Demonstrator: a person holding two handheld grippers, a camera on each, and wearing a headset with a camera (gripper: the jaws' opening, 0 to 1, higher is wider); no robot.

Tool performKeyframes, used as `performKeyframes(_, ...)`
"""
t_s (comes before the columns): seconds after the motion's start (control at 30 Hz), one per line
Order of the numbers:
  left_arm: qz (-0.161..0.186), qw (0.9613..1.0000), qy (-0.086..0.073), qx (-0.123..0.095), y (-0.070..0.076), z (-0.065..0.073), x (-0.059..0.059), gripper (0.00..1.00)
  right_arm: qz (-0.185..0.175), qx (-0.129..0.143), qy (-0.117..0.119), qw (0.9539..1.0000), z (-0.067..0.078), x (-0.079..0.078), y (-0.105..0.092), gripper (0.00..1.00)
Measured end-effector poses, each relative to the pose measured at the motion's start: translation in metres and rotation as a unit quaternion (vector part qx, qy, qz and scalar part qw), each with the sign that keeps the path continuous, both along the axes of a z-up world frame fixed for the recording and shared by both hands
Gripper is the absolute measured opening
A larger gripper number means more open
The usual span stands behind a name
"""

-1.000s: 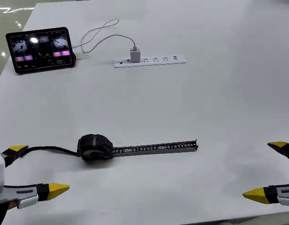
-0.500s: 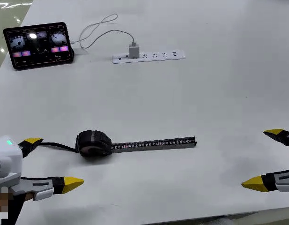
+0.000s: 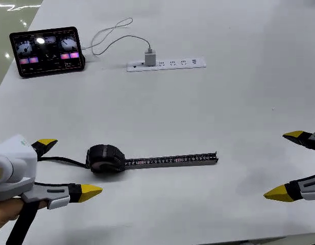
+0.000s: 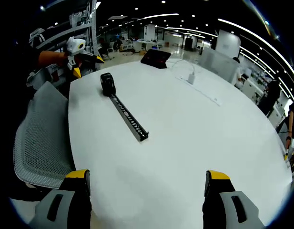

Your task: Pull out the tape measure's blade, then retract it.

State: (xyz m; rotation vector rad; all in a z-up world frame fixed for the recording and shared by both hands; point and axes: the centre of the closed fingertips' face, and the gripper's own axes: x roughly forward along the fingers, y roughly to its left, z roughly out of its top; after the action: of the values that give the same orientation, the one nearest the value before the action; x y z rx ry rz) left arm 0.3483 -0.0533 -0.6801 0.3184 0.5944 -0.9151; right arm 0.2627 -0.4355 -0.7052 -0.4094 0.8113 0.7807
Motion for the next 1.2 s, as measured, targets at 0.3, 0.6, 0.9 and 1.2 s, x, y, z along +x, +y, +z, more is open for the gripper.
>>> performKeyframes(0.3, 0.013, 0.9997, 0.008, -0.02, -0.015, 0.0, 0.004, 0.99, 0.034, -0.013, 0.008, 0.9993, 0.002, 0.013, 0.007, 0.99)
performKeyframes(0.6, 0.096, 0.9941, 0.036, -0.035, -0.021, -0.021, 0.019, 0.99, 0.07, -0.015, 0.023, 0.9972, -0.008, 0.029, 0.02, 0.99)
performKeyframes(0.9, 0.15, 0.9876, 0.029, -0.036, -0.029, -0.04, 0.033, 0.99, 0.106, -0.023, 0.026, 0.9938, -0.016, 0.046, 0.038, 0.99)
performKeyframes(1.2, 0.207, 0.976, -0.045, -0.051, -0.027, -0.027, 0.05, 0.99, 0.152, -0.043, 0.022, 0.9872, -0.022, 0.059, 0.062, 0.99)
